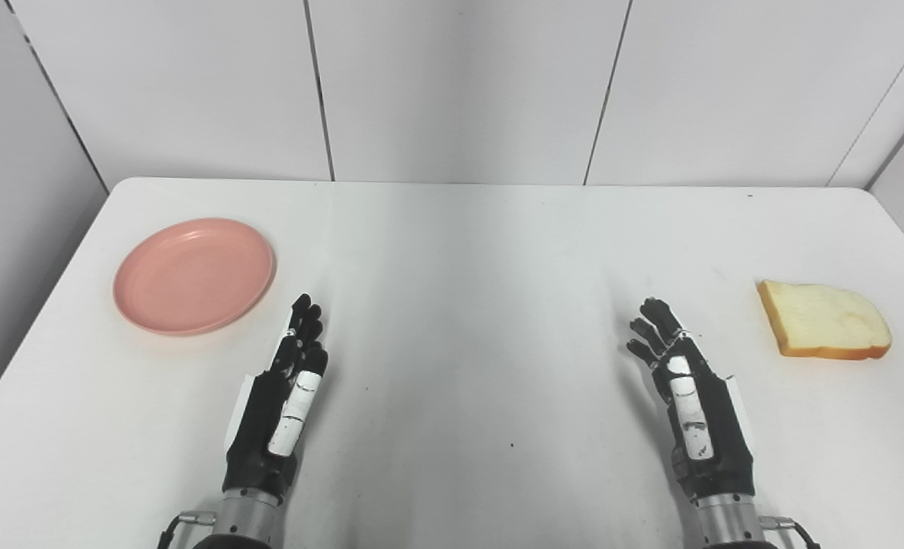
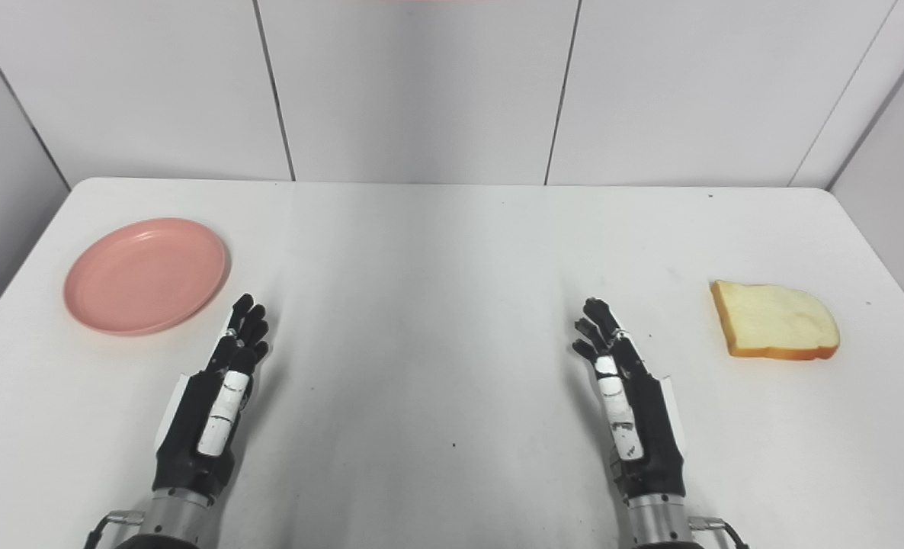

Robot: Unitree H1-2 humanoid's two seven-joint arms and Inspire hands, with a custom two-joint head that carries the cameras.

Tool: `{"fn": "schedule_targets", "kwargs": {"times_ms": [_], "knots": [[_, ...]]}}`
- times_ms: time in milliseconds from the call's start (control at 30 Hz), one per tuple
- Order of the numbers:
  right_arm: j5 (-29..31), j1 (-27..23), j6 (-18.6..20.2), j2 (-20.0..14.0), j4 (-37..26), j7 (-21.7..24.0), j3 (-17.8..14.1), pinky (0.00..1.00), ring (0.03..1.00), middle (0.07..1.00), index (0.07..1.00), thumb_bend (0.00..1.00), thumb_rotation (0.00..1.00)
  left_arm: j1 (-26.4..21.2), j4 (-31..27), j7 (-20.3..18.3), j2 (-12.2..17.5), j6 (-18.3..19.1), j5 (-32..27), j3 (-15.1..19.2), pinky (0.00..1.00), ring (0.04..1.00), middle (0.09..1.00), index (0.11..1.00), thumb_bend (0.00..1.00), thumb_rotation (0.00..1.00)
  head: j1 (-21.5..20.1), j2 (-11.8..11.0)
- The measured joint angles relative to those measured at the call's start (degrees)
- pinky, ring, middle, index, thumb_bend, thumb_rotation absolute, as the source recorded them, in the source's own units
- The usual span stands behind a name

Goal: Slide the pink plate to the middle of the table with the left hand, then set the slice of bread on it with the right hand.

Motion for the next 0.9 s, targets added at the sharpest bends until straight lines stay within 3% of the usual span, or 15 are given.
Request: {"fn": "schedule_targets", "kwargs": {"times_ms": [900], "knots": [[-0.02,0.01,0.41,-0.33,-0.12,0.39,0.35,0.85,0.859,0.883,0.853,0.78,0.89,-0.37,0.00,-0.07,0.10,0.74,-0.04,0.02,1.00,1.000,1.000,1.000,0.79,0.84,-0.18,0.18]]}}
